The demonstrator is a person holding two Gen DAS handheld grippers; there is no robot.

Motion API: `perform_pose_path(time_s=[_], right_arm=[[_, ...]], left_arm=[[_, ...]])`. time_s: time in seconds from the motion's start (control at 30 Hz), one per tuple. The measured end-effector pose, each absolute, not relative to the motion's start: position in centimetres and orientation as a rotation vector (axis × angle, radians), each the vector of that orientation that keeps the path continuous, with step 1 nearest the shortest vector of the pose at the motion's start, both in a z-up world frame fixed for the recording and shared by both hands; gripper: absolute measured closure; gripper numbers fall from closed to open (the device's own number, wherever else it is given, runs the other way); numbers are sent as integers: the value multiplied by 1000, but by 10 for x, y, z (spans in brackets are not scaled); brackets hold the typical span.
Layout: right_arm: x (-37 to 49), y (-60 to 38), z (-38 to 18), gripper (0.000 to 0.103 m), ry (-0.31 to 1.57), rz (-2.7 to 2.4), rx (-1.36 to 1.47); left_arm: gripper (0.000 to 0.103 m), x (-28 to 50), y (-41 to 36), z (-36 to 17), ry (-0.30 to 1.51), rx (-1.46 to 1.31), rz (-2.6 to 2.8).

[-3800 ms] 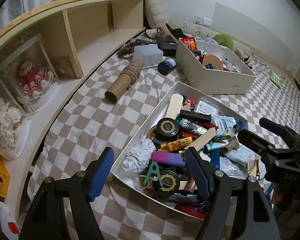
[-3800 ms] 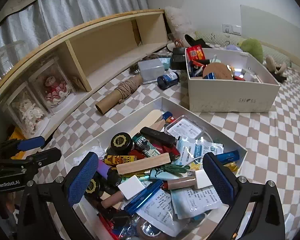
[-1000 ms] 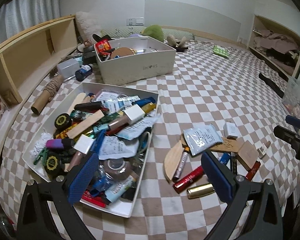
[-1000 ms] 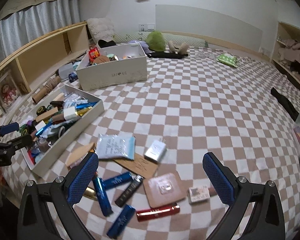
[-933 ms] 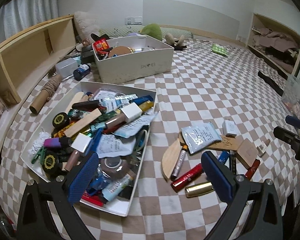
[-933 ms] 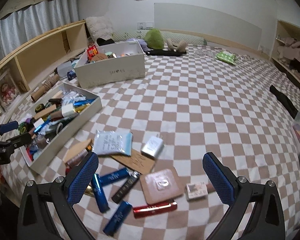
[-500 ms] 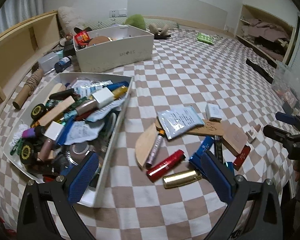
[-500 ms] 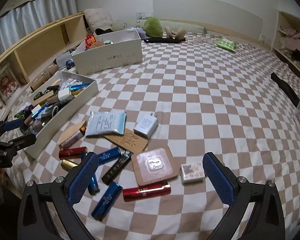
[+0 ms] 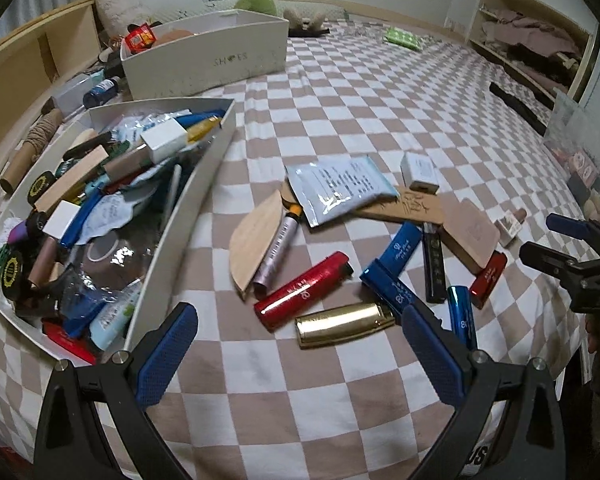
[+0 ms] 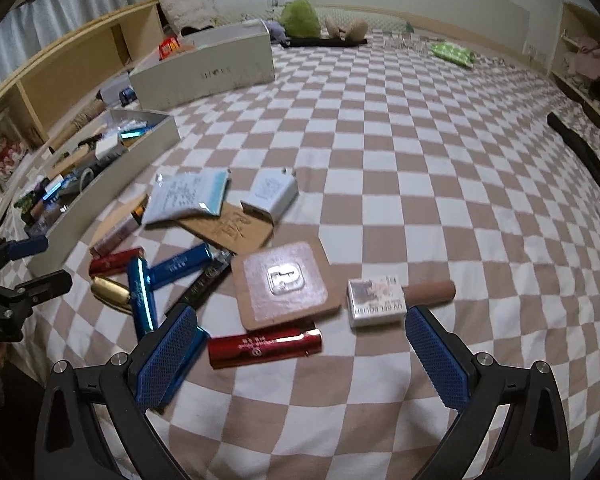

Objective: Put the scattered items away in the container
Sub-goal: 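Move both open grippers back over the pile of lighters, then close the right gripper on the red lighter while the left gripper closes on the gold lighter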

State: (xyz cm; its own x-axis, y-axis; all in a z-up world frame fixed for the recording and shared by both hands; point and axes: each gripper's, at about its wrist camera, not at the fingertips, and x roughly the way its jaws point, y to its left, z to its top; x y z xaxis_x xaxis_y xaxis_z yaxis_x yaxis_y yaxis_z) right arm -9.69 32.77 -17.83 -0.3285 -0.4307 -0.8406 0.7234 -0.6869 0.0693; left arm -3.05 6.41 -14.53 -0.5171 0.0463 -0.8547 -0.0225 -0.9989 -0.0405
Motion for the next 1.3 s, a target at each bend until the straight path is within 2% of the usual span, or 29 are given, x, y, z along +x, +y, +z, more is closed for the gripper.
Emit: perform_pose_path(time_s=[0.77,1.23,1.3], right_arm=[[-86,315,-226,0,632,-1936,1244],[-95,306,-232,0,583,-1930,1340],[-95,306,-231,5,591,-1928,1336]], left_arm=[[0,-38,73,-185,-11,-1710,2605],[0,-49,78,-200,-85,-1743,2577],[0,-50,81,-201,-79,-1740,2578]])
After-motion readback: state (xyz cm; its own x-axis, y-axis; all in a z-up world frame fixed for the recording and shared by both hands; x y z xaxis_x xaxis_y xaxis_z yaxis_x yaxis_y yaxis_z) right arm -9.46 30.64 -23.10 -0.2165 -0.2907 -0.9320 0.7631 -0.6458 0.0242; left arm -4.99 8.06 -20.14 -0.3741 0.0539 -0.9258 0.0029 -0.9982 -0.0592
